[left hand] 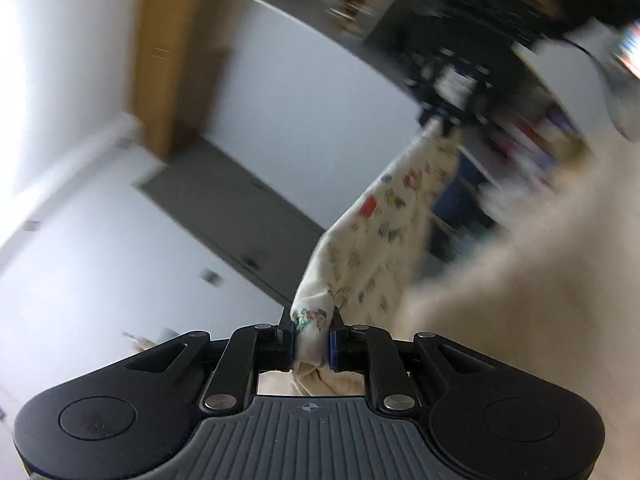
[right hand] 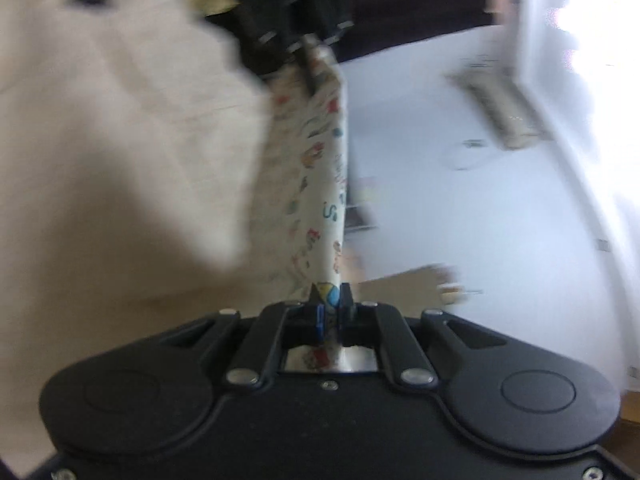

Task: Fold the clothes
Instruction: 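Lay the stretched sheet down on the blanket and open both tools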

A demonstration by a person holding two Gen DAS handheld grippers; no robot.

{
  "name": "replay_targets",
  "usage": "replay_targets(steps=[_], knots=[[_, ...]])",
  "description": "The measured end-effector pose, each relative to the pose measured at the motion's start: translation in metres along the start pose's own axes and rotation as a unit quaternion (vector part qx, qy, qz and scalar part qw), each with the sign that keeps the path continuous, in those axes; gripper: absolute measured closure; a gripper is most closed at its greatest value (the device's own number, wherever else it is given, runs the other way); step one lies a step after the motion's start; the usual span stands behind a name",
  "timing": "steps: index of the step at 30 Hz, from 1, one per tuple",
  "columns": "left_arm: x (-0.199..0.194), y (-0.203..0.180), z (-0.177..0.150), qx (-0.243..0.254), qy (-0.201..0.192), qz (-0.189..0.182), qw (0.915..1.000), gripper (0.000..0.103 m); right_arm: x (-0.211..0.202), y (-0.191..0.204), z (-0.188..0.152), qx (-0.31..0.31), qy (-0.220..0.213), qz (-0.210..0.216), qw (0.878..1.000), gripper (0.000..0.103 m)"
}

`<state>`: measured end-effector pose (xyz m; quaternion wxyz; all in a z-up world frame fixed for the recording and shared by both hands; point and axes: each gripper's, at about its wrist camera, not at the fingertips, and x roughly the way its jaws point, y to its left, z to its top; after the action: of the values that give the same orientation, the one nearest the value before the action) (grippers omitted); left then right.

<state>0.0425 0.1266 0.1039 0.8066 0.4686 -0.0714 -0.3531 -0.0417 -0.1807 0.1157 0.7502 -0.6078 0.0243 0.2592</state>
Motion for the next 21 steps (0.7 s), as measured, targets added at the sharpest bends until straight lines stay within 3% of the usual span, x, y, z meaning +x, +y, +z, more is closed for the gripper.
replay_targets(steps=[2,4,7,9,11,12,13,18,21], knots=[[-0.003,-0.056,-0.029,0.01,0.041,-0.033,0.9986,0.091,0.007,0.057,-0.005,0.001,0.013,0.045,0.999,0.097],[-0.008,-0.103,-0.062,0.008,0.108,-0.055,0.9926,0.095,0.01,0.119,-0.012,-0.016,0.03,0.102,0.994,0.095],[-0.03,-0.115,-0.087,-0.028,0.141,-0.036,0.989,0.095,-0.001,0.137,-0.02,0.033,0.046,0.095,0.994,0.09],[-0.046,-0.11,-0.088,-0.044,0.136,-0.027,0.9893,0.089,-0.015,0.122,-0.023,0.056,0.042,0.089,0.994,0.076],[-0.054,-0.103,-0.069,-0.039,0.108,-0.011,0.9933,0.066,-0.027,0.108,-0.023,0.076,0.034,0.084,0.993,0.052],[-0.054,-0.106,-0.062,-0.035,0.098,-0.011,0.9945,0.053,-0.029,0.105,-0.02,0.085,0.028,0.082,0.993,0.051],[-0.048,-0.109,-0.049,-0.024,0.079,-0.01,0.9965,0.047,-0.03,0.102,-0.017,0.094,0.022,0.081,0.992,0.051],[-0.013,-0.124,-0.021,0.028,0.053,-0.014,0.9981,0.047,-0.019,0.114,-0.018,0.074,0.027,0.085,0.993,0.051],[0.019,-0.126,-0.005,0.003,0.046,0.0,0.9989,0.047,-0.008,0.12,-0.023,0.099,0.021,0.079,0.992,0.051]])
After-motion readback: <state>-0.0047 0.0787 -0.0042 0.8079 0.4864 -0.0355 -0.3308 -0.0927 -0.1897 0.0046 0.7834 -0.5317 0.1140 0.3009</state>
